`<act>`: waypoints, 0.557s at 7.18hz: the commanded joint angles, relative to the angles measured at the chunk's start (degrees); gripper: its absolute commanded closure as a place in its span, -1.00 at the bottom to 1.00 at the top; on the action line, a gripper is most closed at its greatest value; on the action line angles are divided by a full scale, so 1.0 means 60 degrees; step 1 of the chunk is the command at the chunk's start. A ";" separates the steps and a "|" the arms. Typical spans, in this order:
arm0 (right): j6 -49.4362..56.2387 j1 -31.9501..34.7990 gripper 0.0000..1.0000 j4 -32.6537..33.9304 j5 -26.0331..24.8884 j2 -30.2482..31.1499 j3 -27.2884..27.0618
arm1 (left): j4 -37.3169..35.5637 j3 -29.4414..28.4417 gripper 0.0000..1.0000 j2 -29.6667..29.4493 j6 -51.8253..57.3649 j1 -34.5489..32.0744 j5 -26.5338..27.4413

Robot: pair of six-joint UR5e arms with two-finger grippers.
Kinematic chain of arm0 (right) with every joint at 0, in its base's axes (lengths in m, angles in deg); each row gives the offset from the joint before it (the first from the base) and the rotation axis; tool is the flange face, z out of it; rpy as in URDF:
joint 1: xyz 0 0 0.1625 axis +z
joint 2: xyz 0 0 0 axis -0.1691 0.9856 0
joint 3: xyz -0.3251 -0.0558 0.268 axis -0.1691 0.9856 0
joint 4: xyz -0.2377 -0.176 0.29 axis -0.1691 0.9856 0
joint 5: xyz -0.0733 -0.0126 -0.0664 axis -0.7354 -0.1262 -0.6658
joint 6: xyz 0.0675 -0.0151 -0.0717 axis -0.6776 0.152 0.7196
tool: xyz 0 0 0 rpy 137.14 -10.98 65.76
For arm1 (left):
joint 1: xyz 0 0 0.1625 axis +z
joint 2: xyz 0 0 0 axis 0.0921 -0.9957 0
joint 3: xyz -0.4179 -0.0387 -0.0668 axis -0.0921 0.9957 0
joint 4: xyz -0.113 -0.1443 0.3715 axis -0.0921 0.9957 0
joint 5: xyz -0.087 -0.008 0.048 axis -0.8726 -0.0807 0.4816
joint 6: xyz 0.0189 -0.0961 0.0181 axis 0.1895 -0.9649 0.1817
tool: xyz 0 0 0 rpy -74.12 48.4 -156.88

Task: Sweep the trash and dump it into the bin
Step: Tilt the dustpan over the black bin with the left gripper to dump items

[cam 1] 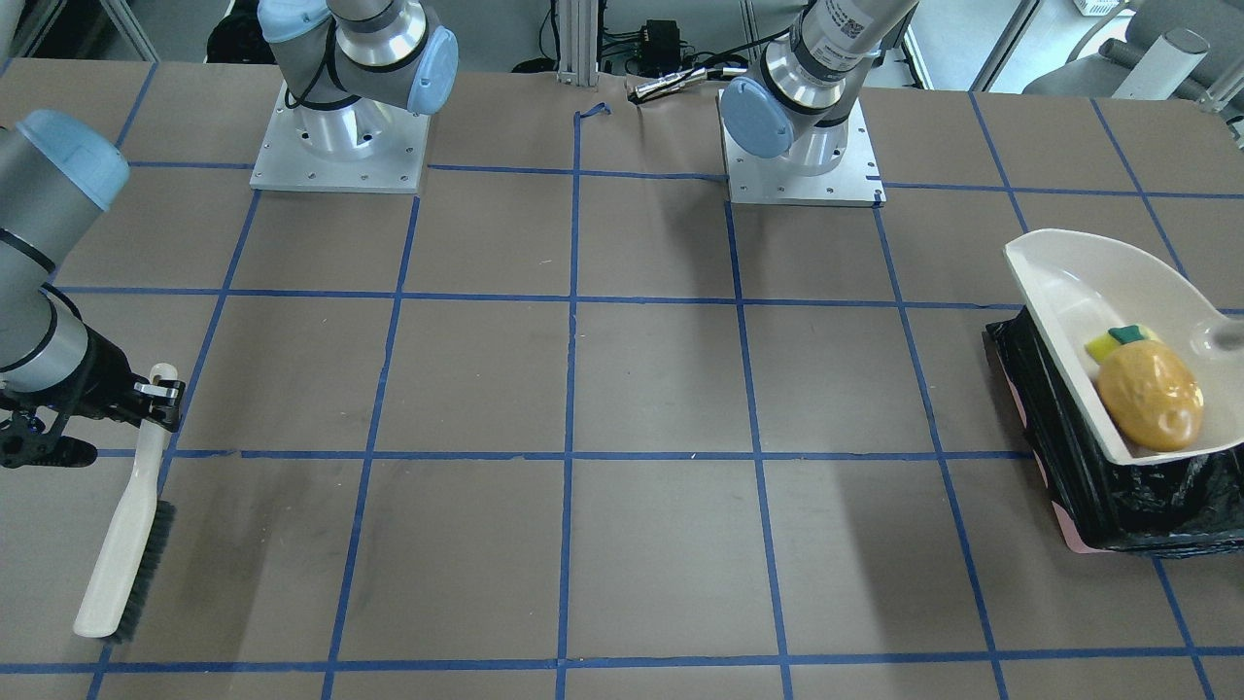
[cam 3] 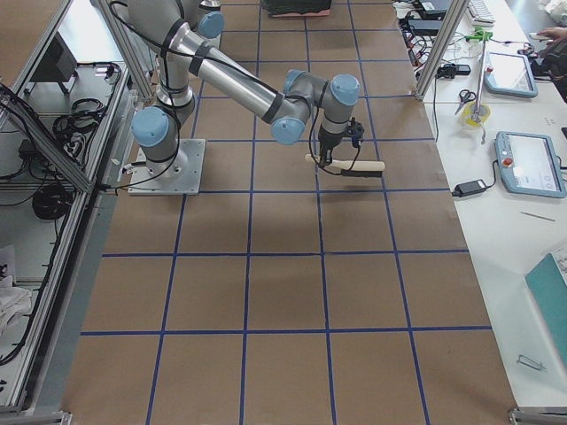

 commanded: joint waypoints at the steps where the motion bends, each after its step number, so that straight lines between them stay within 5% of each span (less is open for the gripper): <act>1: 0.0118 -0.0053 1.00 0.0146 -0.0056 -0.0151 -0.0112 | -0.0537 -0.0373 1.00 -0.0169 0.0882 0.1188 0.0765; 4: 0.0191 -0.0053 1.00 0.0160 -0.0086 -0.0195 -0.0141 | -0.2312 -0.0799 1.00 -0.0506 0.1105 0.1311 0.3205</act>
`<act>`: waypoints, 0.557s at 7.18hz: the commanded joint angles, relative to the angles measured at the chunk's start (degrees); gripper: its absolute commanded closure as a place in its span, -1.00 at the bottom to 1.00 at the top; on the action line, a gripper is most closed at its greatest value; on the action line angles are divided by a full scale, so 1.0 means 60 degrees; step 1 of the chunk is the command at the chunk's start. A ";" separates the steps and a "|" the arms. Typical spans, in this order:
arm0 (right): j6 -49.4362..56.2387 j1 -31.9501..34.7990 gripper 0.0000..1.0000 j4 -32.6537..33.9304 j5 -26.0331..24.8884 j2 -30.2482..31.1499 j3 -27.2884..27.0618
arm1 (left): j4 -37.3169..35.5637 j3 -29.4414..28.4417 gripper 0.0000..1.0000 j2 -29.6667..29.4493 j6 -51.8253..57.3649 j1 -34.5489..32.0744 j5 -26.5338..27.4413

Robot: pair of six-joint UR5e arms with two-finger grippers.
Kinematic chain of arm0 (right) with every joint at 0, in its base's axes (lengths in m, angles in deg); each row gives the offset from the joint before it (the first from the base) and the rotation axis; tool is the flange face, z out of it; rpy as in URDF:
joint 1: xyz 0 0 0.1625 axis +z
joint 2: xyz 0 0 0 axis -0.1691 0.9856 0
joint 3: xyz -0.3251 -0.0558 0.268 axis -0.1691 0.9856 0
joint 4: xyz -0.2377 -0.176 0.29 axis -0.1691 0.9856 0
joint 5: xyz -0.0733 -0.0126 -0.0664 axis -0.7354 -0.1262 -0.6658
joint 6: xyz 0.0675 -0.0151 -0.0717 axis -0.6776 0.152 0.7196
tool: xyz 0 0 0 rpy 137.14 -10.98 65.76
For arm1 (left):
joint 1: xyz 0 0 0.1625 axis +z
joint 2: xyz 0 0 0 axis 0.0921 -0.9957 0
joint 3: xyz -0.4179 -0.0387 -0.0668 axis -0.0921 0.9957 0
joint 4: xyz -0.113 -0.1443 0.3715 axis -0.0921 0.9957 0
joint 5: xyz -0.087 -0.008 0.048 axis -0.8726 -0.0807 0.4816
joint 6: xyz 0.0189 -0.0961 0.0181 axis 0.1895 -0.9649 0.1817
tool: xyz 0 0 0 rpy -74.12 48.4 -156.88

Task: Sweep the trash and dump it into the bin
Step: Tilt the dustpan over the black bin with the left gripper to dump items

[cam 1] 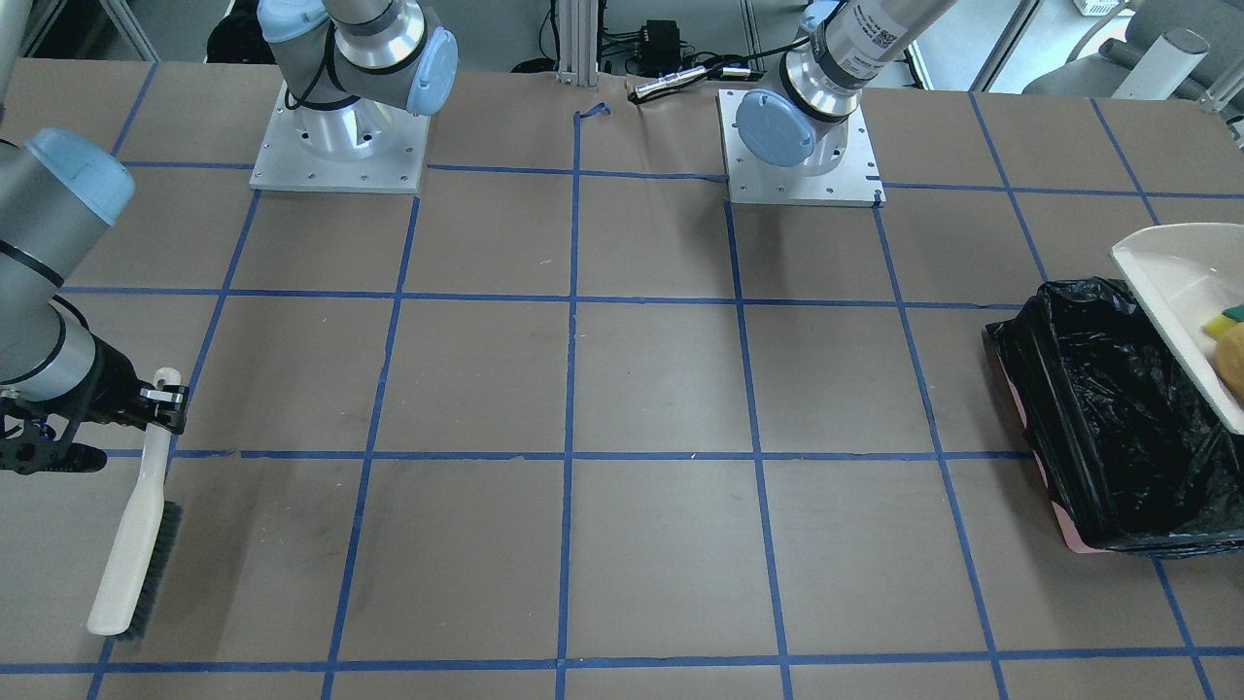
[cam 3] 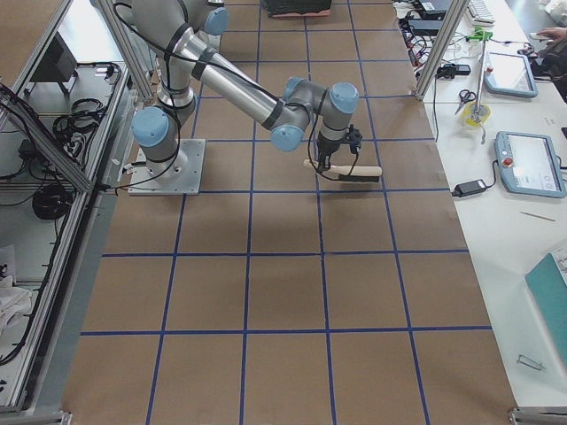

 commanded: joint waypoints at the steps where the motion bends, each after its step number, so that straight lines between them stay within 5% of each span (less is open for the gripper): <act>1: 0.0032 0.0000 1.00 0.0020 -0.0026 -0.0061 -0.0007 | -0.0814 -0.0030 1.00 0.0073 0.0006 -0.0209 0.2248; 4: 0.0017 0.0000 1.00 0.0020 -0.0026 -0.0134 -0.0007 | -0.3532 0.0103 1.00 0.0061 0.0381 -0.1761 0.6071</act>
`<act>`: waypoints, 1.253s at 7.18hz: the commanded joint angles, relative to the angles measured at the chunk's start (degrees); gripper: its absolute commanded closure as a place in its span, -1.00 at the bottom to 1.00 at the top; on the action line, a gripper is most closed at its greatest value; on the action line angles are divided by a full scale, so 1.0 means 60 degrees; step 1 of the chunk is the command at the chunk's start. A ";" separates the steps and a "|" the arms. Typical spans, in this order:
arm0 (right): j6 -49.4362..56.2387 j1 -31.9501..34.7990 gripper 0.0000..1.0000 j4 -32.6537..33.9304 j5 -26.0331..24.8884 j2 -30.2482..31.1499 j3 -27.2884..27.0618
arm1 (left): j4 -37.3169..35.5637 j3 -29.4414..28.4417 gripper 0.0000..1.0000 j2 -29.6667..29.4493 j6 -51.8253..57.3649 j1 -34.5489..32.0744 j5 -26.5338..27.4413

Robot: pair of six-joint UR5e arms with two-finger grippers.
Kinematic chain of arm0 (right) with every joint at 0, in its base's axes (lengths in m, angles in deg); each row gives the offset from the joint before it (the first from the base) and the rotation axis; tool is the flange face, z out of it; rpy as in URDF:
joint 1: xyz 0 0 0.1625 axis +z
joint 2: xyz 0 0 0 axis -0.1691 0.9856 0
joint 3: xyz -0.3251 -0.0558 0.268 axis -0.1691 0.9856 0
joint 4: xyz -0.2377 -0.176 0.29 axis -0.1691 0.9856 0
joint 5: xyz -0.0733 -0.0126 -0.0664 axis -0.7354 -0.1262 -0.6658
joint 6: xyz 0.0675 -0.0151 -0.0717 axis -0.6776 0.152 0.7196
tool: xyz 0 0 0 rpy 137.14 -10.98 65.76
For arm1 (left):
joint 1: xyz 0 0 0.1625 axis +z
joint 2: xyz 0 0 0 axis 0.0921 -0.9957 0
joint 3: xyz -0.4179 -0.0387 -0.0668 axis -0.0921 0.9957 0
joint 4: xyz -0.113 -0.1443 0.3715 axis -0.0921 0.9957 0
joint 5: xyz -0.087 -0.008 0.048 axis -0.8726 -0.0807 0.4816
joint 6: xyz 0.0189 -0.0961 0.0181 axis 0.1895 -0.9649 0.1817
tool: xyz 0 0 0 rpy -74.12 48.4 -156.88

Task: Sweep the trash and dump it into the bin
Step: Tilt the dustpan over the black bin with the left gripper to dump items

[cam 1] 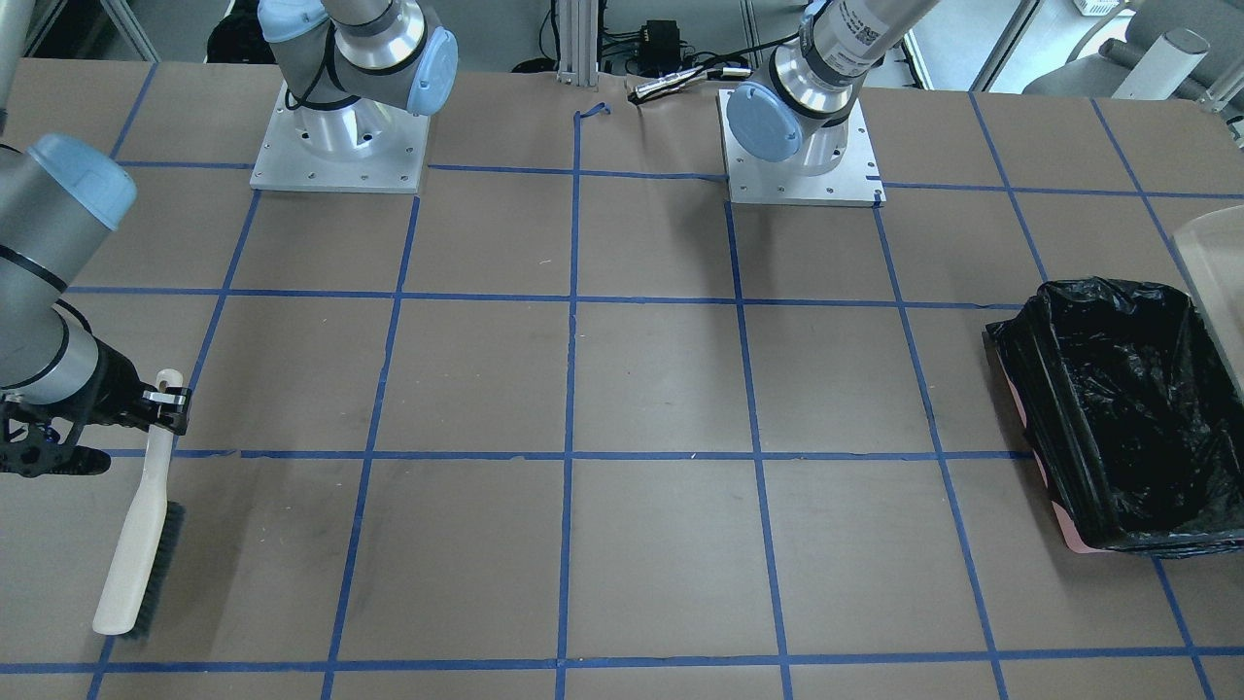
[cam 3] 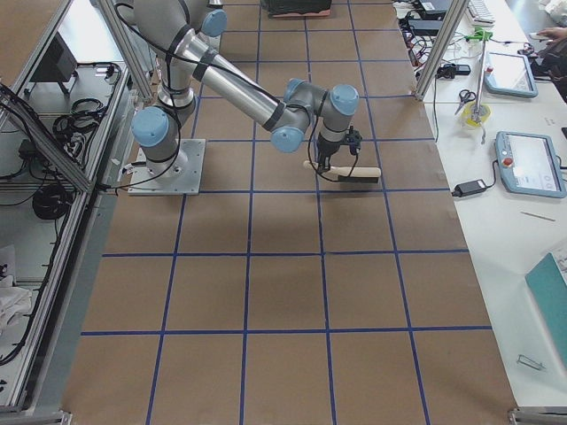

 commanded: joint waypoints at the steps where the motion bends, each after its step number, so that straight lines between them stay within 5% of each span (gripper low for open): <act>1: 0.0013 0.0000 1.00 0.0001 -0.0021 -0.0051 0.0000 | -0.1808 0.0262 1.00 -0.0132 0.1014 -0.1123 0.2434; 3: -0.0002 0.0000 1.00 -0.0028 -0.0021 -0.0081 0.0000 | -0.3582 0.1109 1.00 0.0056 0.1911 -0.1772 0.3393; 5: -0.0002 0.0000 0.91 -0.0028 -0.0021 -0.0095 0.0000 | -0.3617 0.1259 1.00 0.0233 0.2017 -0.1920 0.3499; 8: -0.0031 0.0000 0.12 -0.0043 -0.0021 -0.0095 0.0000 | -0.3354 0.1289 1.00 0.0598 0.2939 -0.2852 0.2124; 9: -0.0031 0.0000 0.05 -0.0043 -0.0021 -0.0095 0.0000 | -0.3411 0.1231 1.00 0.0774 0.2853 -0.3437 0.1803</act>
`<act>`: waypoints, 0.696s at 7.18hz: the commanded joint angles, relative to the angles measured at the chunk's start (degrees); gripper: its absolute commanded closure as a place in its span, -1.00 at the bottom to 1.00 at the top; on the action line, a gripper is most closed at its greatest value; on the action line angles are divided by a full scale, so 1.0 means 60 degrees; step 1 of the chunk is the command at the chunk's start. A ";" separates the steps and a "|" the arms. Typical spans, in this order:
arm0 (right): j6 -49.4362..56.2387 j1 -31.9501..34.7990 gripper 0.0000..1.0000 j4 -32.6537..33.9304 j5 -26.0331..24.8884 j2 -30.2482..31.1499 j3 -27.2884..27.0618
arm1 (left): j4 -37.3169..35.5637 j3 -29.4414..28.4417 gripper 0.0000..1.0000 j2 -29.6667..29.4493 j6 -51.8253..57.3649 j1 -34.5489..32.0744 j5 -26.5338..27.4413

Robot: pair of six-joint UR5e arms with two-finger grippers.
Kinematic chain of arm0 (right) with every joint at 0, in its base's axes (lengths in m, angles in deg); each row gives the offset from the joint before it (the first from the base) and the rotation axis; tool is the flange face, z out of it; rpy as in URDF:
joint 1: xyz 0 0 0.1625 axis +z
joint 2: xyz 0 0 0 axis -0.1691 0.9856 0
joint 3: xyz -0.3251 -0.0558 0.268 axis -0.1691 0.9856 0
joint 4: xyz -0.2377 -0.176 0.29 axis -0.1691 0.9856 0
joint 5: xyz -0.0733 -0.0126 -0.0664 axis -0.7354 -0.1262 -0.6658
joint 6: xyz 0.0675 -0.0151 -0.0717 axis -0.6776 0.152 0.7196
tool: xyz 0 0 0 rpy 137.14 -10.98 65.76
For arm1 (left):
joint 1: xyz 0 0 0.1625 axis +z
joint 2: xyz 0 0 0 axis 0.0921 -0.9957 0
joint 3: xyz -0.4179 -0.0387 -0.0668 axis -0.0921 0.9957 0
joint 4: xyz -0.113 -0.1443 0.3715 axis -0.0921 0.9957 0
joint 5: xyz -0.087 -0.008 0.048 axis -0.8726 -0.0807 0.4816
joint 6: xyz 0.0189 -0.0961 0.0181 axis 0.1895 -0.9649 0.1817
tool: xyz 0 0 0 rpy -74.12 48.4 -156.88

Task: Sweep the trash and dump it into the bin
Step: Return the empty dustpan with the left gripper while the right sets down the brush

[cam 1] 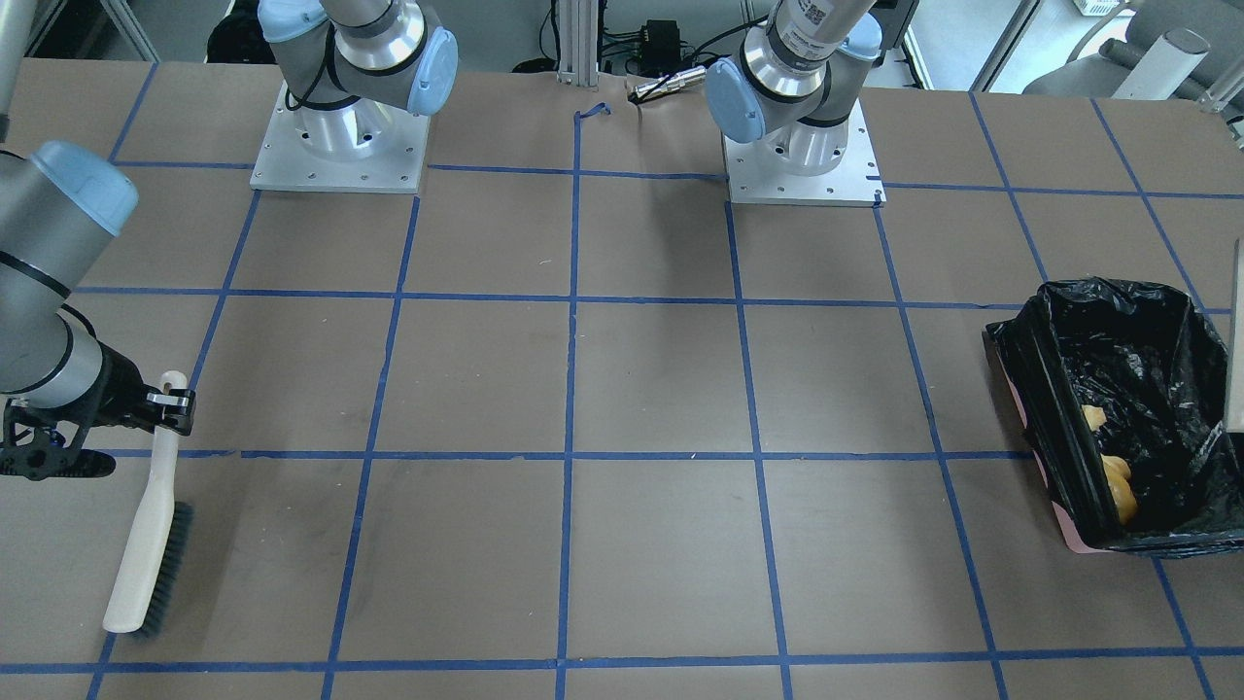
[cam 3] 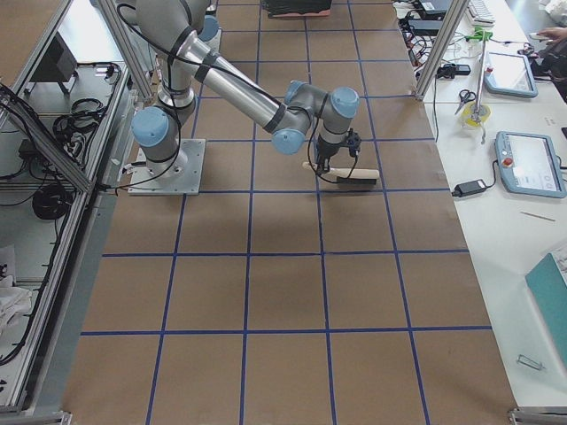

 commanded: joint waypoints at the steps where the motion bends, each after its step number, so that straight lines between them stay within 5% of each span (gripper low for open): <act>1: -0.0004 0.0000 -0.01 -0.0002 -0.0015 0.0000 0.0004 | -0.0001 -0.0008 1.00 0.0333 -0.0201 -0.1126 -0.1345; 3: -0.0004 0.0000 -0.25 0.0056 0.0000 -0.0015 0.0004 | 0.0073 0.0080 1.00 0.0028 -0.0526 -0.2209 -0.1909; 4: -0.0018 0.0000 -0.93 0.0057 0.0014 0.0072 0.0120 | 0.0073 0.0341 1.00 -0.0017 -0.1396 -0.2737 -0.1997; 5: -0.0062 0.0000 -1.00 -0.0074 -0.0015 0.0363 0.0324 | 0.0044 0.0837 1.00 -0.0032 -0.2739 -0.3091 -0.2448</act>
